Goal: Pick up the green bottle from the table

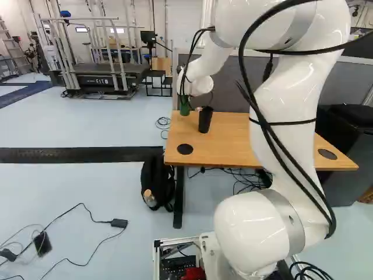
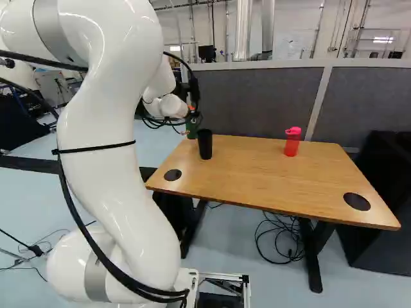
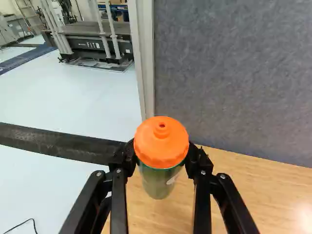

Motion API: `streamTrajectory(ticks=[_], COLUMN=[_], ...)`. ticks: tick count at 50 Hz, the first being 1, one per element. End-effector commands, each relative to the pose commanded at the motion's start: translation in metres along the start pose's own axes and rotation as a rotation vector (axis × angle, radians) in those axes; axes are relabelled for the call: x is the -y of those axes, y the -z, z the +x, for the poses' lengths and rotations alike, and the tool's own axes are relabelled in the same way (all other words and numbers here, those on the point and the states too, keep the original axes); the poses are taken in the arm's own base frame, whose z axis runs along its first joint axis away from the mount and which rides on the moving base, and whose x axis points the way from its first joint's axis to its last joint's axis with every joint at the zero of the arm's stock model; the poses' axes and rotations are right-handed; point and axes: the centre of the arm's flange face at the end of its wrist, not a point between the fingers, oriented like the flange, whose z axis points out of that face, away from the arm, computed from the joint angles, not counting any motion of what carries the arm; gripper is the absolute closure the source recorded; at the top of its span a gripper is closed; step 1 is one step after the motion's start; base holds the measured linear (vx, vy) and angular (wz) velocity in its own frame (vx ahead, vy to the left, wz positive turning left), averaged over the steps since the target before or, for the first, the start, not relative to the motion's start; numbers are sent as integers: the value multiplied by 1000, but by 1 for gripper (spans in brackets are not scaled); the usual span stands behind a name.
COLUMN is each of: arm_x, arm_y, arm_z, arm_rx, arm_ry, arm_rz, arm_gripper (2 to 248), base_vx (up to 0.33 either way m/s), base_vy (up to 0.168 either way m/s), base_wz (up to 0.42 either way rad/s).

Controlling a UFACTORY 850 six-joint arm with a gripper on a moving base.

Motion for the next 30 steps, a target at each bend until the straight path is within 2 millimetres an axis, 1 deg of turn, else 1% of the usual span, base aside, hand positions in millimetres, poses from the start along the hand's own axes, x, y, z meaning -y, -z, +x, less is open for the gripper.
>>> streamTrajectory(ticks=[14, 30], arm_x=[0, 1], arm_y=[12, 33], arm_z=[13, 24], arm_rx=[-26, -53], arm_ry=[0, 1], arm_rz=[0, 1], arm_gripper=[129, 129], base_vx=[0, 0], base_vy=[0, 0], base_wz=[0, 0])
